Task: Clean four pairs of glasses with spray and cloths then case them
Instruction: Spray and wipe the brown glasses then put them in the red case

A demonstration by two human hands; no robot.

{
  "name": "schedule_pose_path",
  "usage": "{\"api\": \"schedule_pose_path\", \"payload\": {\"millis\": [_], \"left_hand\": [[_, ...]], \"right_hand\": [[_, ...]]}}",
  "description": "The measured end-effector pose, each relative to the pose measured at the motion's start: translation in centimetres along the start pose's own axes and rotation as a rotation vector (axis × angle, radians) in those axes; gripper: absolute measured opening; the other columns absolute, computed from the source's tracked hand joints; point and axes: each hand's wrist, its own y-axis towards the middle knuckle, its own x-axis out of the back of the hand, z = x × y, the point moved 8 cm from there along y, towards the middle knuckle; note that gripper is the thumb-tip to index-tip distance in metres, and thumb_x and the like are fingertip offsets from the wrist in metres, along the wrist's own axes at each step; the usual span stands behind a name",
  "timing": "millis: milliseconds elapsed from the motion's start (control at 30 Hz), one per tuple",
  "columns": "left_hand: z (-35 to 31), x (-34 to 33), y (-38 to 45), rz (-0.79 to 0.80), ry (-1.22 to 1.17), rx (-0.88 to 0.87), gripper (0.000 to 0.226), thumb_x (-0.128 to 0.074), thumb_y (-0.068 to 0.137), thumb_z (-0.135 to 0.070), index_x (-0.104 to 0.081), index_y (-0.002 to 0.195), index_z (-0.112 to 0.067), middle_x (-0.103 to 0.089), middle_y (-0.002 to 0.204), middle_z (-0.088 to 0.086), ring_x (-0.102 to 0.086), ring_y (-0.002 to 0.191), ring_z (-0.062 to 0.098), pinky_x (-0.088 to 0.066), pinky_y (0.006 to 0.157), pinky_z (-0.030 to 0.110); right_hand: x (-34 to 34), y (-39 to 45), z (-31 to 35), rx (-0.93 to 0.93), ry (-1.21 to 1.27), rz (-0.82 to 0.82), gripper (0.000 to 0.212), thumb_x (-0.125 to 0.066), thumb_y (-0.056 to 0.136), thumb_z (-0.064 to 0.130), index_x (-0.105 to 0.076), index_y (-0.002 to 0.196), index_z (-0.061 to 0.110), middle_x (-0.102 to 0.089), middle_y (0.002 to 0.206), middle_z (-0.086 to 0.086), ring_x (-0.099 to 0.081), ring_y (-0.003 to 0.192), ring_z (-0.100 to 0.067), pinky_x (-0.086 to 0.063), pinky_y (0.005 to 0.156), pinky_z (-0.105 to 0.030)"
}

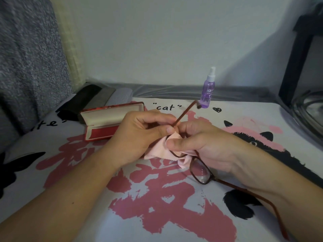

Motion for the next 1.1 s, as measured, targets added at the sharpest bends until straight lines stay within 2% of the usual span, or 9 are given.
{"api": "schedule_pose_path", "payload": {"millis": [167,233,467,633,700,867,967,1067,1100], "left_hand": [[0.0,-0.8,-0.2,0.035,-0.021,-0.019,0.025,-0.073,0.073,-0.003,-0.083,0.086,-0.023,-0.078,0.087,-0.001,-0.074,0.085,0.009,-0.055,0.081,0.019],[0.1,-0.7,-0.2,0.037,-0.015,-0.010,0.021,-0.073,0.075,-0.003,-0.080,0.092,-0.012,-0.078,0.089,0.002,-0.074,0.087,0.013,-0.056,0.083,0.022],[0.9,-0.6,-0.1,0.027,-0.091,0.061,0.024,-0.071,0.074,0.001,-0.076,0.098,-0.001,-0.078,0.090,0.006,-0.074,0.086,0.015,-0.058,0.083,0.024],[0.9,-1.4,-0.2,0.085,-0.065,0.052,0.026,-0.070,0.078,0.001,-0.075,0.103,-0.003,-0.076,0.088,0.006,-0.072,0.088,0.019,-0.057,0.087,0.029],[0.9,-1.1,-0.1,0.053,-0.075,0.062,0.024,-0.072,0.075,-0.001,-0.080,0.096,-0.008,-0.077,0.089,0.008,-0.074,0.087,0.019,-0.058,0.086,0.028],[1.1,-0.4,0.0,0.021,-0.066,0.085,0.021,-0.072,0.073,-0.002,-0.079,0.093,-0.008,-0.078,0.092,0.010,-0.074,0.088,0.018,-0.059,0.087,0.028],[0.6,-0.8,0.0,0.021,-0.047,0.055,0.023,-0.073,0.072,-0.005,-0.082,0.088,-0.018,-0.078,0.089,0.005,-0.074,0.086,0.015,-0.059,0.084,0.026],[0.2,-1.3,-0.1,0.045,-0.028,0.003,0.025,-0.074,0.074,-0.005,-0.083,0.084,-0.026,-0.078,0.089,0.004,-0.075,0.086,0.016,-0.058,0.083,0.025],[0.1,-1.4,-0.1,0.054,-0.021,-0.011,0.026,-0.075,0.076,-0.004,-0.082,0.085,-0.027,-0.078,0.090,0.003,-0.075,0.087,0.017,-0.059,0.084,0.026]], "right_hand": [[-0.4,0.3,-0.1,-0.005,-0.007,0.033,0.040,-0.083,0.078,0.013,-0.061,0.103,-0.010,-0.056,0.094,-0.019,-0.052,0.088,-0.031,-0.039,0.081,-0.044],[-0.2,0.1,0.2,0.003,0.005,0.020,0.026,-0.079,0.082,0.015,-0.063,0.089,-0.003,-0.050,0.086,-0.017,-0.046,0.081,-0.029,-0.039,0.074,-0.041],[0.7,-0.2,0.5,0.045,-0.053,0.041,0.004,-0.073,0.088,0.011,-0.073,0.087,0.007,-0.069,0.078,-0.006,-0.065,0.077,-0.018,-0.053,0.073,-0.033],[0.4,0.2,0.5,0.054,-0.109,0.016,0.042,-0.082,0.078,0.013,-0.067,0.113,-0.005,-0.070,0.115,-0.028,-0.067,0.114,-0.040,-0.049,0.106,-0.054],[0.4,-0.1,0.8,0.060,-0.137,0.027,0.005,-0.076,0.087,0.012,-0.075,0.089,0.008,-0.075,0.086,-0.008,-0.073,0.086,-0.018,-0.053,0.088,-0.038],[0.6,-0.5,1.0,0.064,-0.112,0.038,0.018,-0.066,0.097,0.020,-0.075,0.083,0.013,-0.064,0.088,-0.017,-0.063,0.089,-0.028,-0.052,0.091,-0.053],[0.1,-0.4,0.9,0.048,-0.128,0.018,0.004,-0.076,0.086,0.015,-0.074,0.084,0.013,-0.068,0.080,-0.010,-0.066,0.080,-0.023,-0.052,0.075,-0.043],[-0.5,-0.3,0.7,0.029,-0.111,0.004,0.042,-0.080,0.075,0.018,-0.064,0.105,-0.005,-0.064,0.085,-0.024,-0.065,0.082,-0.036,-0.051,0.076,-0.050],[-0.7,-0.4,0.8,0.012,-0.107,-0.020,0.052,-0.081,0.074,0.020,-0.060,0.110,-0.010,-0.065,0.094,-0.031,-0.033,0.092,-0.019,-0.021,0.072,-0.049]]}}
